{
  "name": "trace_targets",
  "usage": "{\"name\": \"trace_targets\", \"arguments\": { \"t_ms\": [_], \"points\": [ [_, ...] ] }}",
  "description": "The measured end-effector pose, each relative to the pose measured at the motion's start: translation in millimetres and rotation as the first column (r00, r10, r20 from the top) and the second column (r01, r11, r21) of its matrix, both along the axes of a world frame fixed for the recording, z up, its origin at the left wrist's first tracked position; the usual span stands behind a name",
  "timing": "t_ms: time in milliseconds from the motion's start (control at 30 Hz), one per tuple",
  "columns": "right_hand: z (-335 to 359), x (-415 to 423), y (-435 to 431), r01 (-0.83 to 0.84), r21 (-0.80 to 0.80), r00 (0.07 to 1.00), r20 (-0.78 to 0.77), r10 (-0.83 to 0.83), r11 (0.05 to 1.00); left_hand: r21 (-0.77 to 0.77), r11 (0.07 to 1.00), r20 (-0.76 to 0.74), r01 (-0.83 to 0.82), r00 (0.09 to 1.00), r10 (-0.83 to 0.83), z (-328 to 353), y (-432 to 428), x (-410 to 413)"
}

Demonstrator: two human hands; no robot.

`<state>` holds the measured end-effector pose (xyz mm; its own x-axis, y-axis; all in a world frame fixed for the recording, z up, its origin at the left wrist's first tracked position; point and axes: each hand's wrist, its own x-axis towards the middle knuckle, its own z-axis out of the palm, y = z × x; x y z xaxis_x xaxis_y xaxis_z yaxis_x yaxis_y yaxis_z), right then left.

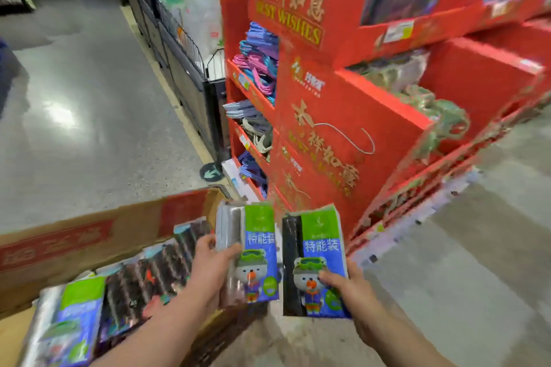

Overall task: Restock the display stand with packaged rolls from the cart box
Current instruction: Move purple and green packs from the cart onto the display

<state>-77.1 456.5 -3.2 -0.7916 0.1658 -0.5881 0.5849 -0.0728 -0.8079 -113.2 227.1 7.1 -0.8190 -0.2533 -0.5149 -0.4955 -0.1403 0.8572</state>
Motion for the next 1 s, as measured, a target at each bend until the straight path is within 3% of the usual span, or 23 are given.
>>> {"name": "trace_targets", "arguments": {
  "t_ms": [67, 200, 367, 467, 700, 1000],
  "points": [
    [6.3, 33.1, 49.0, 0.109, -0.021, 0.994, -0.005, -0.109, 0.994, 0.060, 0.995, -0.004, 0.079, 0.997, -0.079, 9.5, 49.4, 9.6],
    [9.2, 101.8, 144.6, 0.341, 0.006, 0.940, -0.030, -0.340, 0.940, 0.024, 0.978, -0.043, 0.206, 0.978, -0.204, 21.7, 147.8, 35.6],
    [17.5, 172.1, 237.6, 0.444, 0.067, 0.896, -0.068, -0.440, 0.894, 0.140, 0.939, -0.066, 0.314, 0.949, -0.307, 40.7, 250.2, 73.5],
    [35.5, 189.0, 269.6, 0.491, 0.065, 0.871, -0.075, -0.486, 0.869, 0.112, 0.917, -0.094, 0.383, 0.923, -0.374, 22.8, 288.5, 72.5],
    [55.4, 167.0, 343.6, 0.529, 0.010, 0.835, -0.186, -0.518, 0.849, 0.033, 0.869, -0.075, 0.493, 0.869, -0.490, 43.5, 364.2, 59.6],
    [101.3, 69.1, 449.9, 0.514, -0.041, 0.815, -0.287, -0.503, 0.857, 0.131, 0.846, -0.149, 0.516, 0.854, -0.498, 51.5, 472.5, -36.0]
  ]
}}
